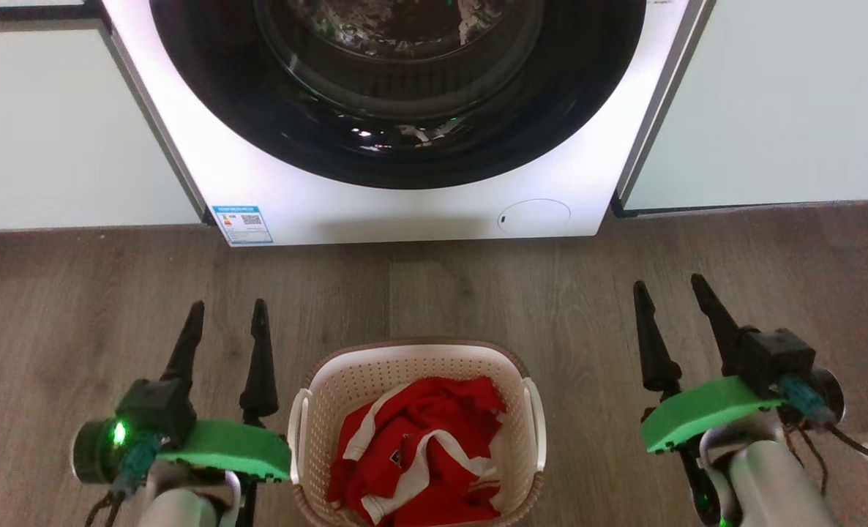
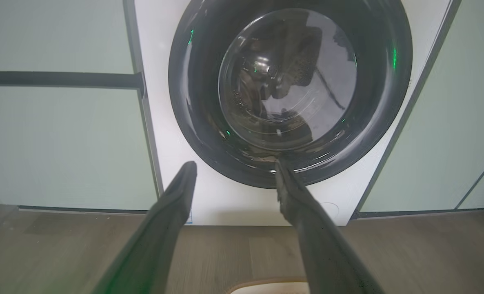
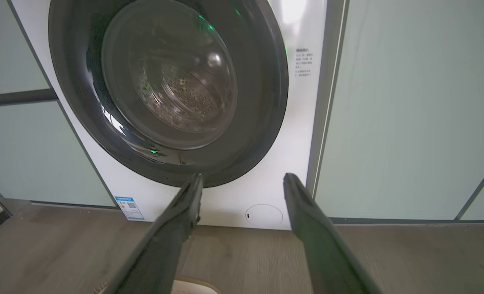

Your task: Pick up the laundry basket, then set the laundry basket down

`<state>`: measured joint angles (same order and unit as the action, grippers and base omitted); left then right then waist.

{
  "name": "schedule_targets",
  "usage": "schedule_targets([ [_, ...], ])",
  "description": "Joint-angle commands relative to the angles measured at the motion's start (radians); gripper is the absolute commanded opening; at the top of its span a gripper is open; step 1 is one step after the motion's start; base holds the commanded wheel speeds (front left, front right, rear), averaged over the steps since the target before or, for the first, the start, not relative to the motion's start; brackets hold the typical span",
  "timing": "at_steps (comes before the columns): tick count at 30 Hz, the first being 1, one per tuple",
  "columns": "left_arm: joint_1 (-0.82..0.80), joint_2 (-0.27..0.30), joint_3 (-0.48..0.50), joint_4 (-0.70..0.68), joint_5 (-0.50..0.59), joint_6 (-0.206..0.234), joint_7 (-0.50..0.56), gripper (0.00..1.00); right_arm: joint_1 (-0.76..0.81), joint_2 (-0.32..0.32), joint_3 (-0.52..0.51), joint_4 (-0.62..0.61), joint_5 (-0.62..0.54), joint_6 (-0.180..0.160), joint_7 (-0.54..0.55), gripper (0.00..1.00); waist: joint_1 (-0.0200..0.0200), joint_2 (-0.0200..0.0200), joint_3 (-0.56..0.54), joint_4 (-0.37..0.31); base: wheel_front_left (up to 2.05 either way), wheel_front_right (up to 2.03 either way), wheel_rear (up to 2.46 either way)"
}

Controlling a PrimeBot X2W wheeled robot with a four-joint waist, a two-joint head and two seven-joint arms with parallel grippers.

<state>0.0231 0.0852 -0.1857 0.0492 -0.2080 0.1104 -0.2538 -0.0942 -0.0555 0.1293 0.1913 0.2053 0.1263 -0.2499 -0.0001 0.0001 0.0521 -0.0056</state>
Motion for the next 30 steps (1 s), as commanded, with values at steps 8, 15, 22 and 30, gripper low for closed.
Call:
schedule_targets([
  [8, -0.028, -0.027, 0.089, -0.046, 0.054, -0.057, -0.008, 1.0, -0.012, 0.005, 0.014, -0.051, 0.001, 0.004, -0.012, 1.0, 0.0001, -0.0001, 0.001, -0.003, 0.0, 0.0, 0.0],
  [15, -0.028, -0.034, 0.11, -0.04, 0.06, -0.083, -0.008, 1.0, -0.003, 0.005, 0.019, -0.051, -0.009, 0.004, -0.012, 1.0, 0.0001, -0.0001, -0.001, -0.004, 0.0, 0.0, 0.0],
  [22, -0.032, -0.035, 0.101, -0.042, 0.041, -0.081, -0.008, 1.0, -0.011, 0.005, 0.008, -0.049, -0.013, 0.004, -0.012, 1.0, 0.0001, -0.0001, 0.001, -0.005, 0.0, 0.0, 0.0],
  [30, -0.034, -0.035, 0.096, -0.046, 0.041, -0.077, -0.008, 1.0, -0.009, 0.005, 0.011, -0.047, -0.009, 0.004, -0.012, 1.0, 0.0001, -0.0001, 0.004, -0.004, 0.0, 0.0, 0.0],
])
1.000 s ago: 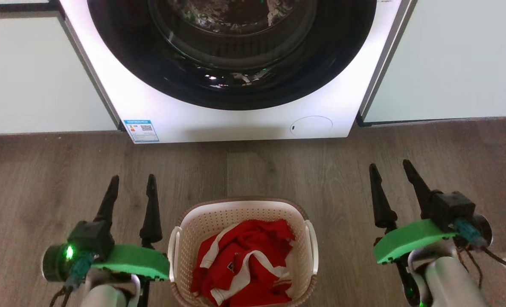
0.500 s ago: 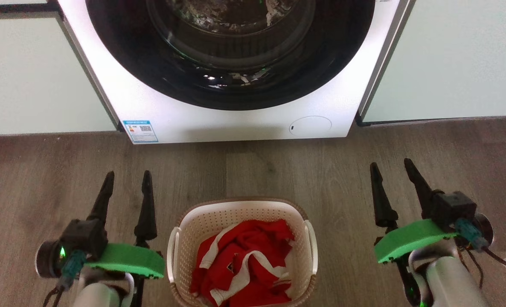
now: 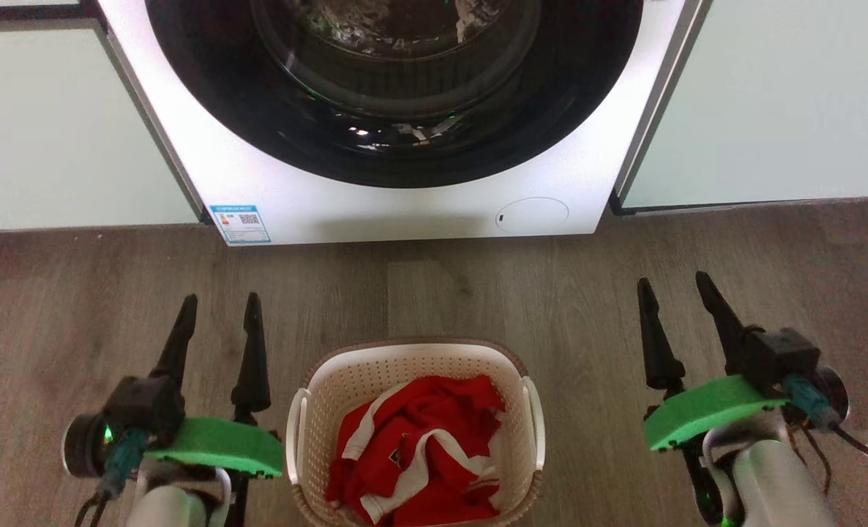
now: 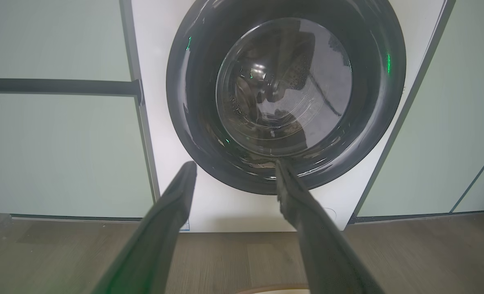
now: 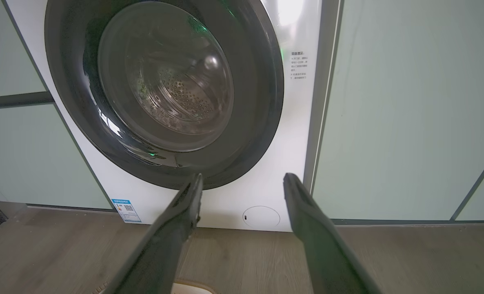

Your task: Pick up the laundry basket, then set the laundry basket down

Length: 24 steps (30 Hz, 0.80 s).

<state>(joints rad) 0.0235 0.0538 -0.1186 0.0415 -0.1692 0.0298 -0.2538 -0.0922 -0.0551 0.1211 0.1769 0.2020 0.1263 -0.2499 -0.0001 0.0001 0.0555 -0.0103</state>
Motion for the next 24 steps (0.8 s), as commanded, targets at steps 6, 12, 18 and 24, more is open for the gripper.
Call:
schedule_targets([
  [6, -0.034, -0.003, 0.026, -0.036, -0.001, 0.005, -0.008, 1.0, -0.011, 0.005, 0.017, -0.03, -0.003, 0.004, -0.012, 1.0, 0.0001, -0.0001, -0.001, 0.001, 0.0, 0.0, 0.0],
  [12, -0.033, -0.003, 0.025, -0.035, -0.003, 0.005, -0.008, 1.0, -0.015, 0.005, 0.016, -0.027, -0.005, 0.004, -0.012, 1.0, 0.0001, -0.0001, -0.001, 0.0, 0.0, 0.0, 0.0],
  [18, -0.03, -0.003, 0.023, -0.032, -0.012, 0.004, -0.008, 1.0, -0.013, 0.005, 0.015, -0.023, -0.006, 0.004, -0.012, 1.0, 0.0001, -0.0001, -0.004, -0.001, 0.0, 0.0, 0.0],
  [24, -0.032, -0.004, 0.023, -0.024, -0.019, -0.002, -0.008, 1.0, -0.015, 0.005, 0.015, -0.021, -0.005, 0.004, -0.012, 1.0, 0.0001, -0.0001, 0.0, -0.005, 0.0, 0.0, 0.0],
])
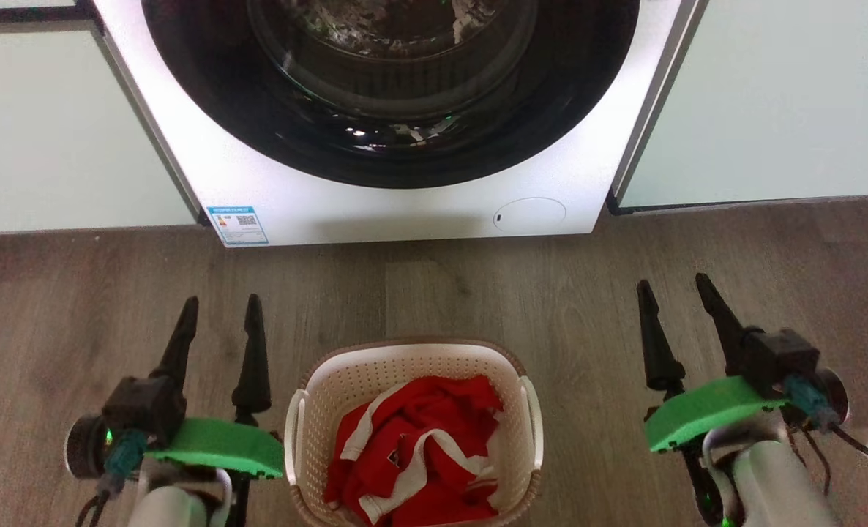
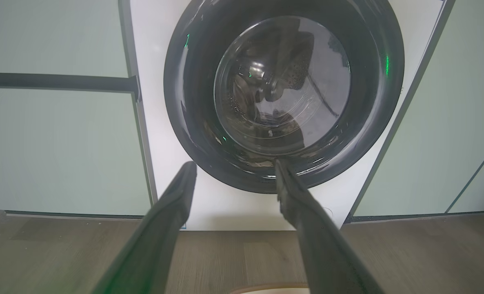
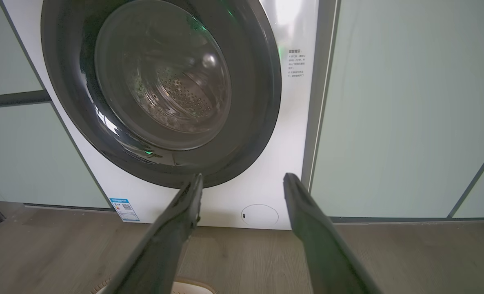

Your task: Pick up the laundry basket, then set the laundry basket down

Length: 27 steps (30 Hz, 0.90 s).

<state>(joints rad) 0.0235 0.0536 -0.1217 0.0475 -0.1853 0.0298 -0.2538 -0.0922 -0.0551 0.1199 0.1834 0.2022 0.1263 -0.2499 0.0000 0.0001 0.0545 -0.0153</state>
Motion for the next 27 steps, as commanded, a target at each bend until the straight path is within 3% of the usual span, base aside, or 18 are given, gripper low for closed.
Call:
schedule_targets([
  [1, -0.032, -0.003, 0.025, -0.03, -0.003, -0.002, -0.008, 1.0, -0.015, 0.005, 0.016, -0.027, -0.005, 0.004, -0.012, 1.0, 0.0, -0.0001, 0.001, -0.002, 0.0, 0.0, 0.0],
  [8, -0.038, -0.003, 0.014, -0.014, -0.015, -0.026, -0.008, 1.0, -0.018, 0.005, 0.013, -0.026, -0.004, 0.004, -0.012, 1.0, 0.0, -0.0001, 0.013, -0.009, 0.0, 0.0, 0.0],
  [9, -0.001, 0.0, -0.011, 0.017, -0.013, -0.027, 0.0, 0.0, 0.0, 0.0, -0.002, 0.001, 0.0, 0.0, 0.0, 0.0, 0.0, -0.0001, 0.013, -0.009, 0.0, 0.0, 0.0],
  [13, 0.012, 0.0, -0.013, 0.071, -0.02, -0.029, 0.007, 0.0, 0.013, 0.0, 0.005, 0.05, 0.007, 0.0, 0.003, 0.0, 0.0, -0.0001, 0.013, -0.009, 0.0, 0.0, 0.0],
  [27, -0.002, 0.009, 0.002, 0.084, -0.178, -0.042, 0.035, 0.0, 0.01, -0.009, -0.008, 0.051, 0.166, 0.0, 0.031, 0.0, 0.0, -0.0001, 0.006, -0.007, 0.0, 0.0, 0.0],
])
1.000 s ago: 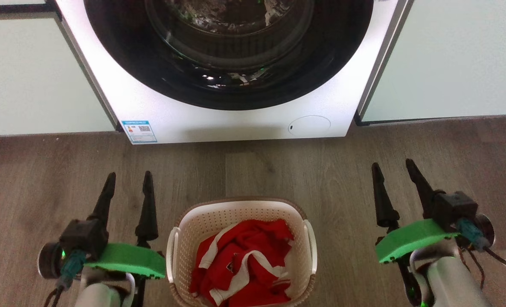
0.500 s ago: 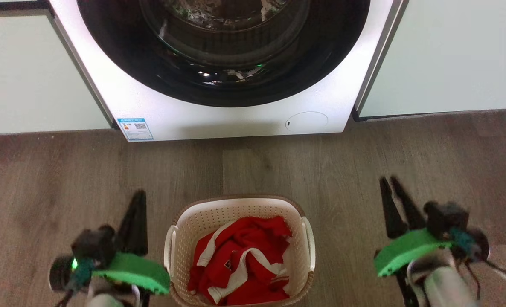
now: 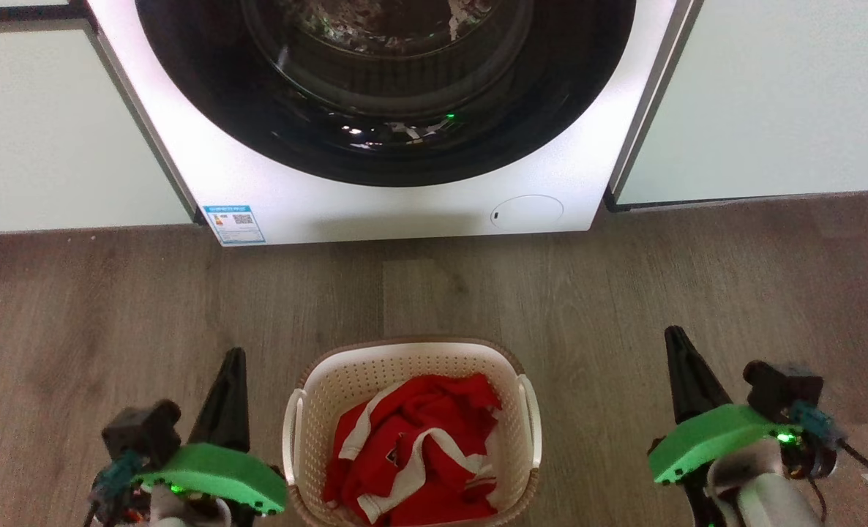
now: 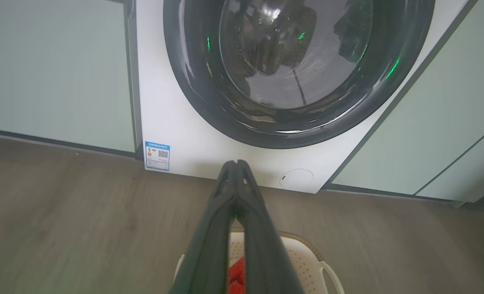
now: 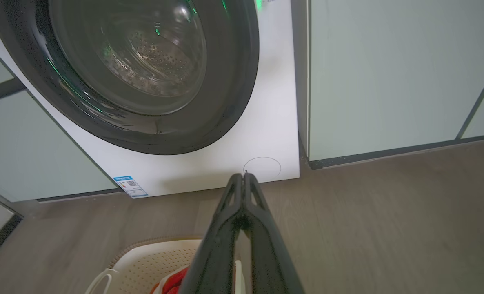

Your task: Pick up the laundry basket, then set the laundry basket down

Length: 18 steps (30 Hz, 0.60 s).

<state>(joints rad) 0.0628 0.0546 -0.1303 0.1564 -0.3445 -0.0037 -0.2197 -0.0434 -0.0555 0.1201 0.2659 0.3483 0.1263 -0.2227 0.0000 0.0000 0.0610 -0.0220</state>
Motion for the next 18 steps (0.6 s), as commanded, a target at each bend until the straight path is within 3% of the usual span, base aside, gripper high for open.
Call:
schedule_targets([
  [1, -0.043, 0.008, 0.012, -0.024, -0.031, -0.009, 0.003, 0.0, -0.039, -0.009, -0.009, -0.032, 0.032, 0.001, 0.006, 0.0, 0.0, 0.0, -0.001, 0.0, 0.0, 0.0, 0.0],
  [18, -0.064, 0.016, 0.033, -0.003, -0.232, -0.028, 0.043, 0.0, -0.042, -0.017, -0.03, -0.03, 0.232, 0.001, 0.045, 0.0, 0.0, 0.0, -0.01, 0.004, 0.0, 0.0, 0.0],
])
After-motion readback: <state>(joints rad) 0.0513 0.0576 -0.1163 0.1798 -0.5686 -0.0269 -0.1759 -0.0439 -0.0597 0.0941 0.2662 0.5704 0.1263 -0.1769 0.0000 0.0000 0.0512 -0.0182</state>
